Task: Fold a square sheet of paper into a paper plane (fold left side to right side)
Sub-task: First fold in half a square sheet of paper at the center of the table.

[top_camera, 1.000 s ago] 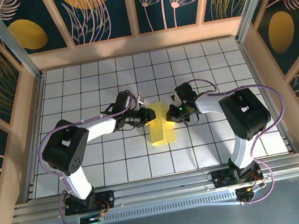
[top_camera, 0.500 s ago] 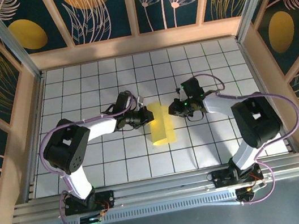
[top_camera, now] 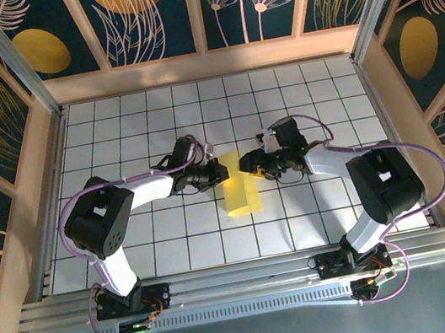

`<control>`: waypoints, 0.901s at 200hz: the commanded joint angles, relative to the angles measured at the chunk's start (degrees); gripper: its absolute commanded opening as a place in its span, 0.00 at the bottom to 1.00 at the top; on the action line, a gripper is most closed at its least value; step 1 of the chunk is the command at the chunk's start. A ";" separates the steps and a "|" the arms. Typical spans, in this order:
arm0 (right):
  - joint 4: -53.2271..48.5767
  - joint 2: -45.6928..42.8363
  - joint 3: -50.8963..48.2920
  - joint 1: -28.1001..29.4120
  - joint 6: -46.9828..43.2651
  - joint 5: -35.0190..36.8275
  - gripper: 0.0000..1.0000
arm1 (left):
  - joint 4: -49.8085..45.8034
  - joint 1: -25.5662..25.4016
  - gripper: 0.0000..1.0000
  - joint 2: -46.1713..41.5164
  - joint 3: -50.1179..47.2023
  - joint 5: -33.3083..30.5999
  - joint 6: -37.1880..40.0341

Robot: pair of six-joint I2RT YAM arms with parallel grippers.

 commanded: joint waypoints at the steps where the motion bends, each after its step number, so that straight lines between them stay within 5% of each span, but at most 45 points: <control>1: 3.38 2.78 1.31 1.47 1.68 -3.17 0.56 | -1.18 -0.58 0.00 0.64 1.09 0.03 -0.23; 45: 4.96 4.43 1.74 2.39 2.67 -3.89 0.37 | -1.27 -0.63 0.00 0.70 1.02 0.10 -0.26; 82: 1.84 4.43 2.23 2.30 1.26 -1.46 0.00 | -0.82 -0.68 0.12 -1.29 1.08 -1.15 -0.75; 113: -4.17 4.45 3.54 1.95 -0.21 4.12 0.00 | -1.99 -0.68 0.37 -5.03 0.35 -5.30 -1.11; 145: -8.34 5.01 5.00 1.57 -1.21 8.31 0.00 | -7.21 -0.62 0.49 -7.65 0.59 -11.03 0.83; 180: -11.62 5.75 6.22 1.64 -2.11 11.19 0.00 | -8.70 -0.85 0.53 -6.62 0.41 -10.46 1.74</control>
